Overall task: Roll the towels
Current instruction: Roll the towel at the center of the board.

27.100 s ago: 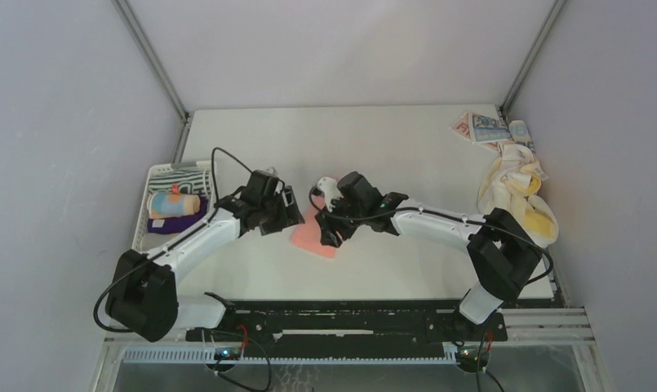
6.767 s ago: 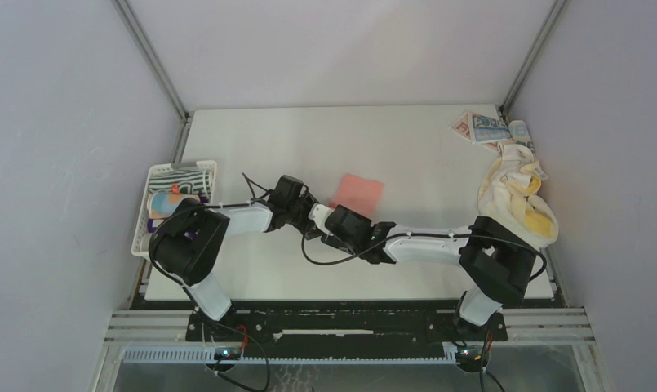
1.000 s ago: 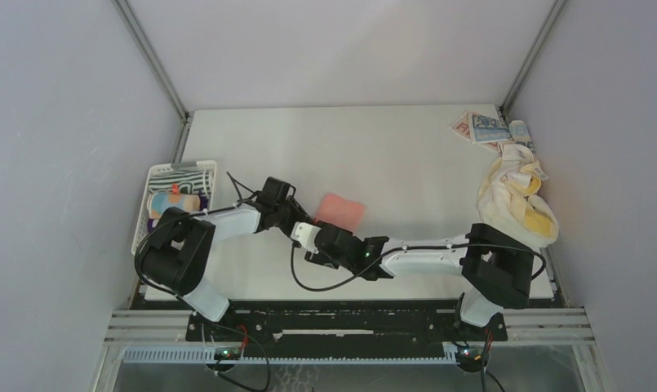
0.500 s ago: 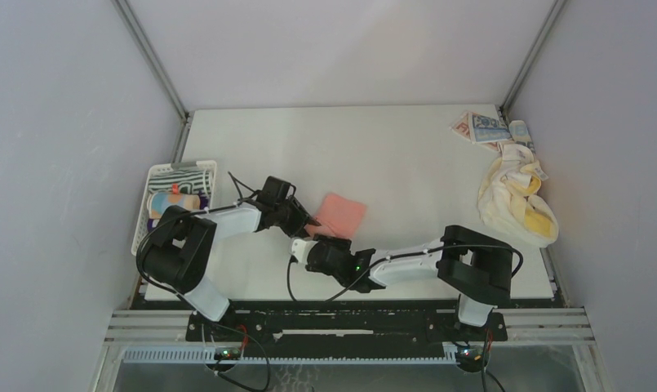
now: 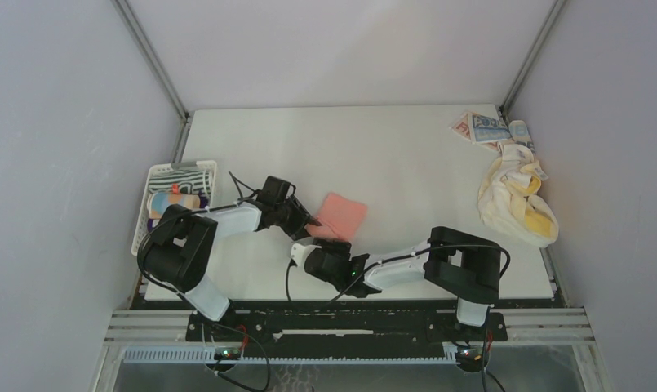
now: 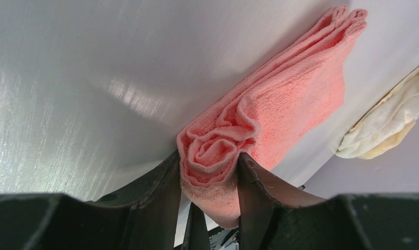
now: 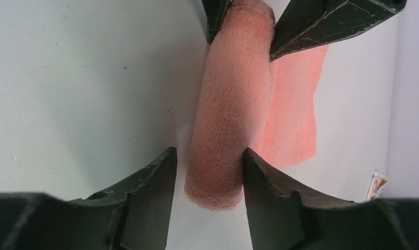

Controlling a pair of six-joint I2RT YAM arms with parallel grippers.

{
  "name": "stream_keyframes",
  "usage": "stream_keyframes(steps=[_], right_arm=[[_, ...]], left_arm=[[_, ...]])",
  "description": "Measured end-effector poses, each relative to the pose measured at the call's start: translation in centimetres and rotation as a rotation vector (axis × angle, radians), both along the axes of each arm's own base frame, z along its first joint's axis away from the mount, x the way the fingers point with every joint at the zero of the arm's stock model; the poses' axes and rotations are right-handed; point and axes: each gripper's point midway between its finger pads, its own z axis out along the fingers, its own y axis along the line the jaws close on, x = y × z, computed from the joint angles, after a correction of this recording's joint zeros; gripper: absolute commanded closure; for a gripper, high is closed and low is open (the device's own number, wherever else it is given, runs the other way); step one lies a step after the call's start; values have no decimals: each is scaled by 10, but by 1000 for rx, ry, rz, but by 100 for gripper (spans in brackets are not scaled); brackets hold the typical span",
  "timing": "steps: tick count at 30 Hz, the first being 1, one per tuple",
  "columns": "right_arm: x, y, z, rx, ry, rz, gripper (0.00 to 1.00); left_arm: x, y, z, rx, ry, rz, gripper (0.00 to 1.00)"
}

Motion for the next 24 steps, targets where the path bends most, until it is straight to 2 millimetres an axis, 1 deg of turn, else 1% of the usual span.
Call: stream_keyframes(steps=[4,5,7,9,12,16,19,24], right_arm=[[2,-1,-1,-10,-1,6,82],[3,-1,-2,-7,4,6,85],[6,-3,-2,5,33,5,88],[7,-2,-3,32,92,10,91],[14,-3,1,123,239,5,92],[28,-9,6,288,475,-13,93],[29,-9,11,399,636,-1,94],[27,-4,17,589,959,20,95]], left_arm=[[0,0,0,-2,-1,0,50],[0,0,0,-2,-1,-1,49],[1,-1,1,-5,-3,-1,47],[1,-1,2,-10,-7,-2,41],[2,0,6,-16,-21,3,35],[0,10,10,-20,-44,39,29],[-4,21,12,-15,-54,70,27],[-3,26,24,-21,-99,93,22]])
